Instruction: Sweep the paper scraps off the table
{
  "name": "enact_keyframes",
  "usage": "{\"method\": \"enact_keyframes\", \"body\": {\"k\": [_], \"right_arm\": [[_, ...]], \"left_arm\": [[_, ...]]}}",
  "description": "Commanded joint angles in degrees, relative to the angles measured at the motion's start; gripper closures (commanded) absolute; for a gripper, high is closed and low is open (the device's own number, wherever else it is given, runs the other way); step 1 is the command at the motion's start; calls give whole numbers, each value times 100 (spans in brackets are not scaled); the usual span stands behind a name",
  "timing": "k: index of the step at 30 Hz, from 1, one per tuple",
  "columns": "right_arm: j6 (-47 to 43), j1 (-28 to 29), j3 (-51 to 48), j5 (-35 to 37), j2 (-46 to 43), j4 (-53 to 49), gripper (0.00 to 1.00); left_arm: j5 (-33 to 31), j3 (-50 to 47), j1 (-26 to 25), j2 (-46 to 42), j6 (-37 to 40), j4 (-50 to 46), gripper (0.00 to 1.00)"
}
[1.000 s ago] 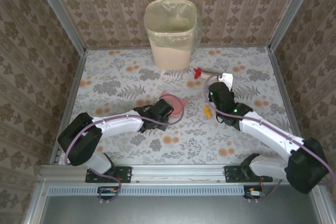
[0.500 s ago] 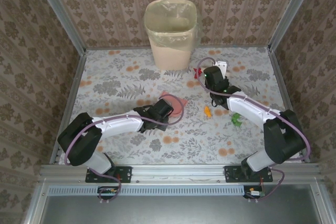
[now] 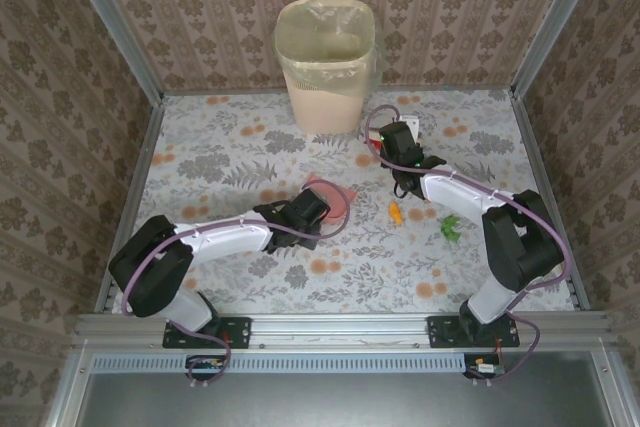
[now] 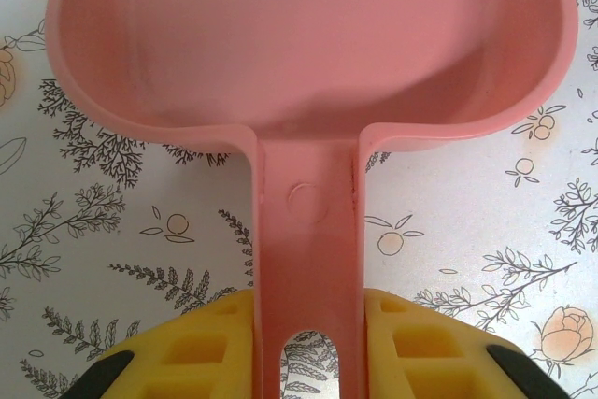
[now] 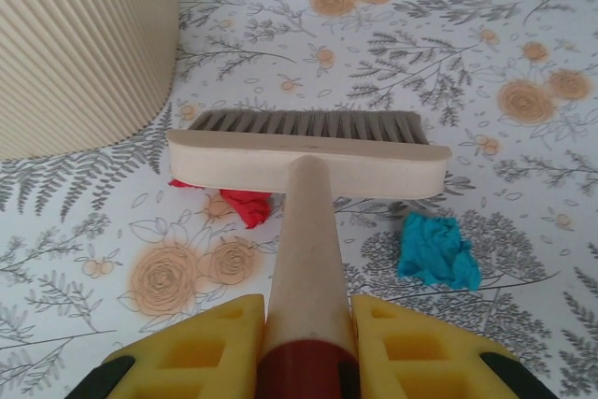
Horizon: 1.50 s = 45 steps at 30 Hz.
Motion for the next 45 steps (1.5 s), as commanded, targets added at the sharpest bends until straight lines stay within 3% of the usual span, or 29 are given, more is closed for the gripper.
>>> {"method": "enact_keyframes", "body": {"k": [1,30,45], "right_arm": [[286,65,68,-407,-88,-57,100],[2018,1066,-556,-1697,-1357,-1175,100],[2602,1369,-848,-1997,-2312,-1806,100]], "left_arm": [[-20,-61,63,-6,-79,-166,100],[57,-94,69,-27,-185,-118,100],[-35,-121,65,-32,-184,-61,100]]}}
